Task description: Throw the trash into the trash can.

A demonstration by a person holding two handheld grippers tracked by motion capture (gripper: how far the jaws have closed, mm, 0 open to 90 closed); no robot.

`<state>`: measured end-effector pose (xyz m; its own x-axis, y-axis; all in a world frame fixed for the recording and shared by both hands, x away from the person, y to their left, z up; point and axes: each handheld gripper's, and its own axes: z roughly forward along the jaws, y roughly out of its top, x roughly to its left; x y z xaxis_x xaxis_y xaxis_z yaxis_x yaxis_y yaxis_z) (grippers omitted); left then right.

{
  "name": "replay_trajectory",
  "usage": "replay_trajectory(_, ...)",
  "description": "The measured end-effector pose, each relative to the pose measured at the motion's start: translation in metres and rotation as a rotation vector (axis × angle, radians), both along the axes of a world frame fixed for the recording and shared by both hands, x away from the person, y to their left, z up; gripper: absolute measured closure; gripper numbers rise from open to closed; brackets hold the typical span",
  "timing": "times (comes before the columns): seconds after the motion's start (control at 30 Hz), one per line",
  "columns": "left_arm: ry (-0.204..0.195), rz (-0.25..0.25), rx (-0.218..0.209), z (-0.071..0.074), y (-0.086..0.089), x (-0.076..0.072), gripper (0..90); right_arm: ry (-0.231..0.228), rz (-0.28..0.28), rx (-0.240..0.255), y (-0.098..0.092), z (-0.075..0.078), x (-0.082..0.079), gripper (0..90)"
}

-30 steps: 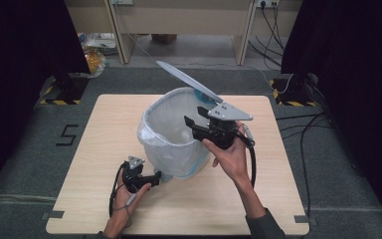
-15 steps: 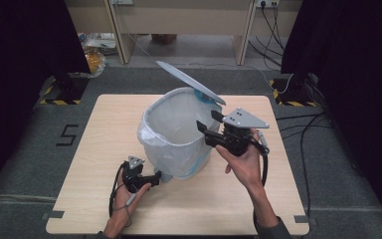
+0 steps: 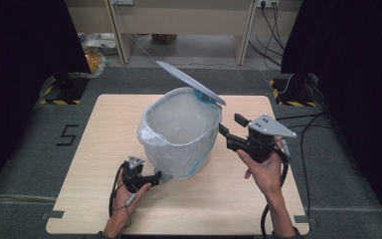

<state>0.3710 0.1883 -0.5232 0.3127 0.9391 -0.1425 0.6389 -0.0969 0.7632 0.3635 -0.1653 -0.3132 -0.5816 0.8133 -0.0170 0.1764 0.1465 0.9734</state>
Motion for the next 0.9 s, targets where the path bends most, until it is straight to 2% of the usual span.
replay_trajectory(0.37, 0.0, 0.0, -0.002, 0.0, 0.0, 0.0, 7.3, 0.016, -0.06, 0.033, -0.031, -0.011, -0.005, 29.8)
replay_trajectory(0.9, 0.0, 0.0, 0.001, 0.0, 0.0, 0.0, 7.4, 0.069, -0.128, 0.042, -0.062, -0.046, -0.012, 25.0)
